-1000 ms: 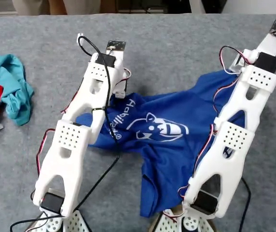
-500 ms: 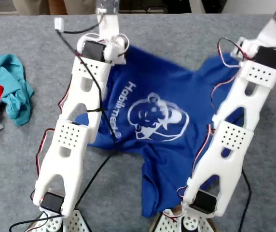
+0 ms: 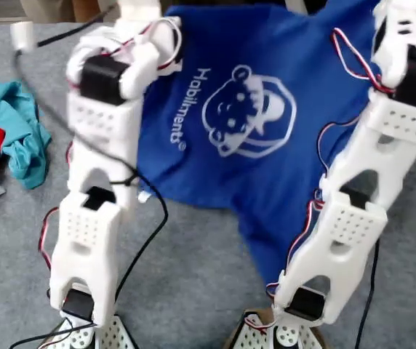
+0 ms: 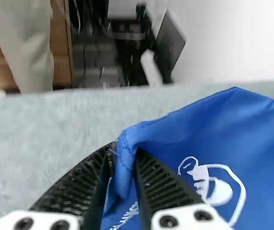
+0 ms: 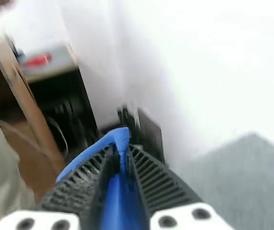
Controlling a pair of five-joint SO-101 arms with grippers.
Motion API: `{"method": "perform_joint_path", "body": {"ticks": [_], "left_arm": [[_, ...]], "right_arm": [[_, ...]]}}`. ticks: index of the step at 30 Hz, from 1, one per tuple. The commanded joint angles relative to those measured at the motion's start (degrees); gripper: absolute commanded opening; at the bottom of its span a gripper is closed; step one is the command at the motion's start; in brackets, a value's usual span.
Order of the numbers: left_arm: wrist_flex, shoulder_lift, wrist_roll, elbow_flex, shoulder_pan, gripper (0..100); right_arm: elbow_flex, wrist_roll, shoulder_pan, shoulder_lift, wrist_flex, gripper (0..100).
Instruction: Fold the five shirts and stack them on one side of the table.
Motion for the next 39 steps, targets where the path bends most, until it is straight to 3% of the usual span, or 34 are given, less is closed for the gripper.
{"method": "perform_joint_path", "body": {"ticks": [1, 12, 16, 20, 26, 39], "left_arm": [[0.7, -10.9, -1.9, -2.6, -0.8, 2], [8.4, -32.3, -9.2, -2.5, -4.2, 2], [10.0, -36.9, -10.1, -2.5, -4.6, 2], [10.0, -39.9, -9.8, 0.0, -10.0, 2], [10.0, -49.0, -9.8, 14.3, -15.0, 2], [10.0, -74.2, -9.9, 53.5, -14.9, 2]], "right_arm": [[-2.4, -0.3, -0.7, -9.8, -2.5, 0.6], [-1.9, 2.0, 1.1, -25.9, -1.6, 0.5], [-1.9, 6.2, 0.7, -29.8, 5.2, 0.5], [-1.9, 7.6, 0.7, -32.8, 12.0, 0.5], [-2.0, 7.6, 1.0, -38.4, 13.3, 0.5], [-1.9, 7.6, 1.1, -43.6, 7.3, 0.5]]}}
